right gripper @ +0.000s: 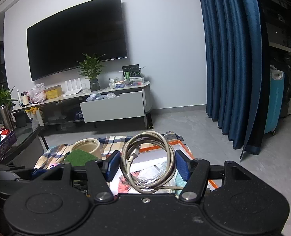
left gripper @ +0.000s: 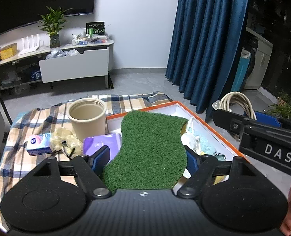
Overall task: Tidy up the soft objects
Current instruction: 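Carry the sponge and white cable with both grippers over the white box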
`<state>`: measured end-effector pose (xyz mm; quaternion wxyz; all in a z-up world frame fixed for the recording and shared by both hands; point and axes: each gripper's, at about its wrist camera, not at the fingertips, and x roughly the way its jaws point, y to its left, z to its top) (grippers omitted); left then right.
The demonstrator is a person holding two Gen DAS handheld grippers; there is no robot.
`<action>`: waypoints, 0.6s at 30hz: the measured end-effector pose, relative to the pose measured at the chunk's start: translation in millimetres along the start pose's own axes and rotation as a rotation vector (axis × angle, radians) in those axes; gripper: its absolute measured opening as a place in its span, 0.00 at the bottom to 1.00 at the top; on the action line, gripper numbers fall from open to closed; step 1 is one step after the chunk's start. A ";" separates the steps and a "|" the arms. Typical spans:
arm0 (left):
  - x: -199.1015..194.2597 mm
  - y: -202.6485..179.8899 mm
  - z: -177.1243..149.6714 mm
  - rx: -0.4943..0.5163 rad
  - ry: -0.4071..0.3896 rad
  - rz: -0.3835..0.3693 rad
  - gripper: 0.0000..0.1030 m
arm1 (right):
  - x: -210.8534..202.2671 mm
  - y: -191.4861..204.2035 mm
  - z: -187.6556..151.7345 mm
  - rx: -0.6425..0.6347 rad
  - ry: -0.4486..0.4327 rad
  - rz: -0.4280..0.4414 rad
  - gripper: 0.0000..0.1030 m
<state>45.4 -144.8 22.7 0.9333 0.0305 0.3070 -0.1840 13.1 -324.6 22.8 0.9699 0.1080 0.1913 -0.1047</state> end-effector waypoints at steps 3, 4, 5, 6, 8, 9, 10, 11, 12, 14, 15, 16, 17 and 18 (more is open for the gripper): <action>2.5 -1.4 -0.7 -0.001 0.008 -0.013 0.78 | 1.7 -2.8 -1.0 0.001 0.005 -0.006 0.71; 3.8 -2.4 -1.1 0.003 0.011 -0.017 0.78 | 2.1 -3.5 -0.5 0.001 0.006 -0.009 0.71; 4.7 -3.2 -1.4 0.006 0.013 -0.021 0.78 | 3.0 -5.3 -0.6 0.002 0.007 -0.013 0.71; 5.7 -4.0 -1.7 0.007 0.015 -0.024 0.78 | 3.9 -7.1 -0.6 0.004 0.009 -0.016 0.71; 7.9 -5.8 -2.6 0.009 0.021 -0.029 0.78 | 6.4 -10.7 0.0 0.007 0.012 -0.023 0.71; 9.3 -6.0 -2.5 0.009 0.025 -0.032 0.78 | 7.7 -12.4 0.0 0.008 0.014 -0.027 0.71; 11.0 -6.9 -2.5 0.010 0.029 -0.035 0.78 | 8.0 -14.0 -0.3 0.009 0.016 -0.030 0.71; 12.3 -7.7 -2.6 0.011 0.033 -0.038 0.78 | 8.3 -16.1 -0.6 0.010 0.017 -0.034 0.71; 13.4 -8.8 -3.0 0.013 0.036 -0.041 0.78 | 8.8 -17.7 -0.8 0.011 0.018 -0.037 0.71; 15.9 -10.7 -3.6 0.018 0.043 -0.047 0.78 | 9.4 -21.7 -1.4 0.013 0.021 -0.041 0.71; 16.8 -11.0 -3.7 0.020 0.046 -0.050 0.78 | 10.1 -23.0 -1.8 0.014 0.023 -0.044 0.71; 18.3 -12.2 -3.9 0.021 0.049 -0.054 0.78 | 10.9 -24.2 -2.2 0.015 0.025 -0.045 0.71; 19.3 -13.5 -4.4 0.023 0.052 -0.057 0.78 | 11.7 -25.8 -2.8 0.016 0.027 -0.046 0.71; 20.2 -14.9 -4.9 0.024 0.054 -0.060 0.78 | 13.1 -26.5 -2.3 0.017 0.029 -0.047 0.71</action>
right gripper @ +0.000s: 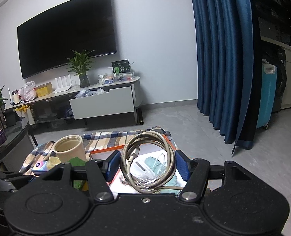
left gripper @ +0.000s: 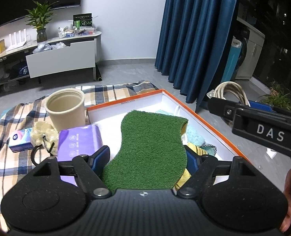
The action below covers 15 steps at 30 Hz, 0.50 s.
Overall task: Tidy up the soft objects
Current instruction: 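Carry the sponge and white cable with both grippers over the white box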
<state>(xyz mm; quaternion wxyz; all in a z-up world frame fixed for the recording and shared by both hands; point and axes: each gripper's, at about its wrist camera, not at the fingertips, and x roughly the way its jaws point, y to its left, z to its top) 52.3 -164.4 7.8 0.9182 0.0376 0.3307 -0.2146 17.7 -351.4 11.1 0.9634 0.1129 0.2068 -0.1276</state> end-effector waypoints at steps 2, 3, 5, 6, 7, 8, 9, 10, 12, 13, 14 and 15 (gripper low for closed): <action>2.3 -3.1 -0.2 0.007 0.004 -0.006 0.78 | 2.4 -1.5 0.0 0.001 0.005 -0.002 0.71; 3.3 -4.7 -0.4 0.011 0.006 -0.008 0.78 | 3.7 -2.2 0.0 0.001 0.007 -0.004 0.71; 5.8 -7.3 -0.1 0.017 0.009 -0.013 0.78 | 5.7 -4.2 0.3 0.002 0.009 -0.005 0.71; 6.7 -8.0 -0.1 0.019 0.010 -0.016 0.78 | 7.5 -5.0 0.6 0.003 0.012 -0.005 0.71; 8.0 -8.8 0.1 0.021 0.012 -0.018 0.78 | 9.8 -6.2 1.3 0.003 0.014 -0.005 0.71; 9.3 -9.5 0.1 0.023 0.014 -0.019 0.78 | 11.0 -6.9 1.2 0.003 0.015 -0.007 0.71; 10.1 -9.8 -0.2 0.025 0.015 -0.021 0.78 | 13.1 -7.7 1.6 0.004 0.018 -0.008 0.71; 11.4 -10.8 -0.3 0.027 0.018 -0.022 0.78 | 14.8 -8.3 1.5 0.004 0.020 -0.007 0.71; 14.0 -12.5 -0.7 0.030 0.023 -0.024 0.78 | 19.7 -9.2 2.9 0.005 0.025 -0.005 0.71; 15.3 -13.1 -0.9 0.032 0.026 -0.026 0.78 | 18.9 -9.4 1.8 0.005 0.024 -0.005 0.71; 16.5 -14.1 -0.9 0.034 0.028 -0.026 0.78 | 20.5 -9.8 2.3 0.005 0.025 -0.004 0.71; 17.8 -14.9 -0.8 0.036 0.029 -0.026 0.78 | 19.5 -9.3 1.7 0.004 0.024 -0.005 0.71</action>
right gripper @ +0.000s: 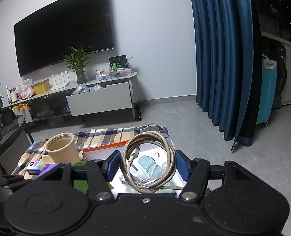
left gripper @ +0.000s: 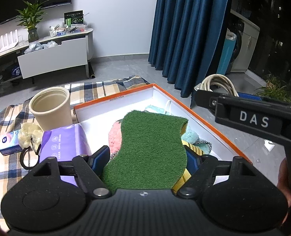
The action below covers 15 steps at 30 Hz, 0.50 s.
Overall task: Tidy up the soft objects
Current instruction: 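Carry the sponge and white cable with both grippers over the white box, then open both grippers to drop the sponge and cable into the box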
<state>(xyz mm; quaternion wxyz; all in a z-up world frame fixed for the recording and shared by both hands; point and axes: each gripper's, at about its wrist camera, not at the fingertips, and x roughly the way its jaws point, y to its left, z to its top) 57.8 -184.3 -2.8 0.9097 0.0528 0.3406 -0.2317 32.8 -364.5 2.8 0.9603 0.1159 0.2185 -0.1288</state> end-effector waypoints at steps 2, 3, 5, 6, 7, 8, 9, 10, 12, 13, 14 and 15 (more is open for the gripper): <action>2.1 -1.6 1.1 0.002 0.002 -0.001 0.78 | 0.8 -0.3 -0.9 -0.001 0.002 0.001 0.71; 3.4 -2.0 1.7 0.003 0.003 -0.001 0.78 | 3.1 -0.7 -0.5 -0.004 0.005 0.002 0.71; 4.1 -2.3 2.7 0.003 0.003 -0.002 0.78 | 8.7 -2.2 -1.9 -0.008 0.010 0.004 0.71; 5.5 -2.8 3.4 0.004 0.005 -0.003 0.78 | 10.8 -2.3 -1.6 -0.009 0.012 0.005 0.71; 6.5 -3.3 3.9 0.005 0.005 -0.004 0.78 | 13.1 -2.5 -1.3 -0.010 0.013 0.008 0.71; 7.5 -3.9 4.2 0.006 0.005 -0.004 0.78 | 15.4 -3.1 -0.5 -0.011 0.015 0.011 0.71; 8.5 -4.1 4.3 0.008 0.005 -0.004 0.78 | 17.8 -3.5 0.1 -0.012 0.017 0.014 0.71; 9.7 -4.7 4.8 0.009 0.006 -0.005 0.78 | 19.7 -3.7 0.4 -0.014 0.019 0.015 0.71; 12.0 -5.2 5.6 0.010 0.009 -0.008 0.78 | 24.5 -4.4 1.5 -0.015 0.024 0.017 0.71; 13.5 -5.8 6.1 0.012 0.010 -0.009 0.78 | 26.6 -5.0 1.7 -0.017 0.027 0.019 0.71; 13.6 -5.5 5.8 0.012 0.010 -0.010 0.78 | 28.4 -3.9 2.9 -0.018 0.031 0.021 0.71; 14.7 -6.1 6.5 0.014 0.010 -0.009 0.78 | 31.2 -4.3 3.9 -0.020 0.034 0.023 0.71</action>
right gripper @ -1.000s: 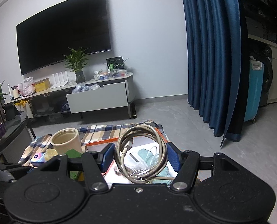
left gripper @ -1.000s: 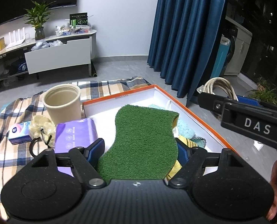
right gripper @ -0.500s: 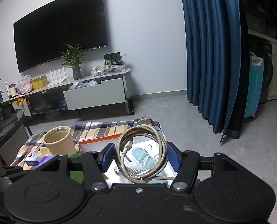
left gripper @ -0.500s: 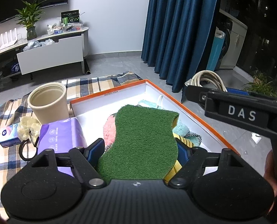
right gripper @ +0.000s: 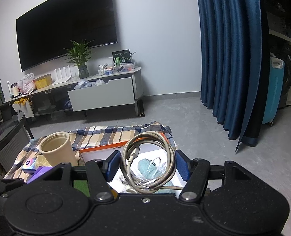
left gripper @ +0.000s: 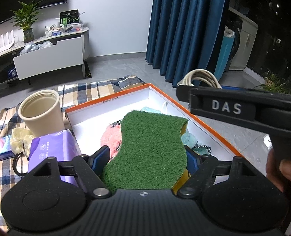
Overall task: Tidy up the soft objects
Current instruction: 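Open both grippers to drop the sponge and cable into the box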
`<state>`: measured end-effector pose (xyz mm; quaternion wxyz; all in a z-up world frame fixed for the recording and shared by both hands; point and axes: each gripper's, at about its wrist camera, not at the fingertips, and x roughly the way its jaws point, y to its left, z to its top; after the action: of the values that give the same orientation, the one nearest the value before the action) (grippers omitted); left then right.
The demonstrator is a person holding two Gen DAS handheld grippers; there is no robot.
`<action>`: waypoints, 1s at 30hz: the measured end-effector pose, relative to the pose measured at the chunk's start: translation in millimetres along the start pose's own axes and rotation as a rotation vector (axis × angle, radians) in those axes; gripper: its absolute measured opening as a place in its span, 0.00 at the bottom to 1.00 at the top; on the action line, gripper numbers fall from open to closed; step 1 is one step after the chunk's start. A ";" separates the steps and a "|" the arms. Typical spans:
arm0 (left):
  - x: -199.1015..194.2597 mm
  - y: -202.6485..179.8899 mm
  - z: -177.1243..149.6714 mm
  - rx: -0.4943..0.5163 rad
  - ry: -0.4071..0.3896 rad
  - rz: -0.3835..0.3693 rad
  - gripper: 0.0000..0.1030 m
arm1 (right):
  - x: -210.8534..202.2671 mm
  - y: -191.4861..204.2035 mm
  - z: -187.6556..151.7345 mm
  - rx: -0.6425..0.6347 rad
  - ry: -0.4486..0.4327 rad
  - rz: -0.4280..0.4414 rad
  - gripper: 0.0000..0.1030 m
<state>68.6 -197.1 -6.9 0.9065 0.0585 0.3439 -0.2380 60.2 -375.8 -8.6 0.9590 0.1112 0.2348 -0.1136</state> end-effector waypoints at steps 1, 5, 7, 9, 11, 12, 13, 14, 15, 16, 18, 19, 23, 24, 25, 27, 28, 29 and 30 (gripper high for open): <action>1.2 -0.6 0.3 0.001 0.001 0.000 0.78 | 2.6 -0.3 0.9 -0.002 0.003 0.002 0.71; 6.3 -3.1 2.7 0.005 0.002 -0.002 0.78 | 12.4 -1.8 4.6 -0.006 0.016 0.012 0.71; 8.9 -3.9 3.8 0.008 0.003 -0.005 0.78 | 16.8 -1.2 5.8 -0.011 0.021 0.015 0.71; 10.3 -4.2 4.5 0.008 0.003 -0.009 0.78 | 22.4 -1.9 8.6 -0.015 0.027 0.020 0.71; 12.3 -5.3 5.7 0.013 0.003 -0.010 0.78 | 27.5 -2.5 10.7 -0.017 0.032 0.023 0.71; 13.5 -5.4 6.5 0.014 0.002 -0.011 0.78 | 30.0 -3.6 11.8 -0.018 0.034 0.024 0.71; 14.9 -5.9 7.2 0.016 0.002 -0.014 0.78 | 32.4 -4.3 12.7 -0.017 0.036 0.025 0.71; 16.3 -6.4 7.9 0.016 0.002 -0.015 0.78 | 34.4 -4.1 13.7 -0.017 0.038 0.026 0.71; 17.6 -6.2 8.1 0.016 0.002 -0.018 0.78 | 36.9 -4.5 14.4 -0.016 0.041 0.026 0.71; 19.0 -6.1 8.3 0.017 0.002 -0.026 0.78 | 39.5 -5.1 15.1 -0.015 0.044 0.025 0.71; 21.0 -7.0 8.7 0.021 0.000 -0.036 0.78 | 44.7 -7.0 16.5 -0.011 0.049 0.026 0.71; 22.3 -7.8 8.9 0.026 0.000 -0.037 0.78 | 46.9 -8.3 17.3 -0.008 0.050 0.027 0.71; 27.1 -9.9 9.4 0.028 -0.006 -0.053 0.78 | 57.2 -11.6 21.5 -0.005 0.056 0.027 0.72; 27.9 -10.4 9.3 0.025 -0.007 -0.060 0.78 | 58.9 -12.1 22.6 -0.008 0.053 0.024 0.72; 29.0 -10.6 10.0 0.022 -0.010 -0.051 0.80 | 59.2 -13.2 23.3 -0.010 0.043 0.028 0.73; 31.8 -9.5 11.2 0.023 -0.010 -0.050 0.87 | 58.0 -14.9 24.5 -0.011 0.032 0.032 0.78; 32.9 -8.2 11.2 0.018 -0.007 -0.056 0.92 | 56.5 -15.8 24.9 -0.010 0.026 0.030 0.79; 32.5 -6.4 10.9 0.009 -0.006 -0.058 0.93 | 53.8 -17.0 24.6 -0.009 0.022 0.032 0.79; 31.4 -5.6 10.6 0.004 -0.008 -0.058 0.93 | 50.6 -18.1 24.1 -0.005 0.015 0.037 0.79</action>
<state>92.7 -217.1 -19.0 0.9005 0.0491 0.3412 -0.2651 109.2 -407.9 -14.7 0.9594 0.1142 0.2403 -0.0942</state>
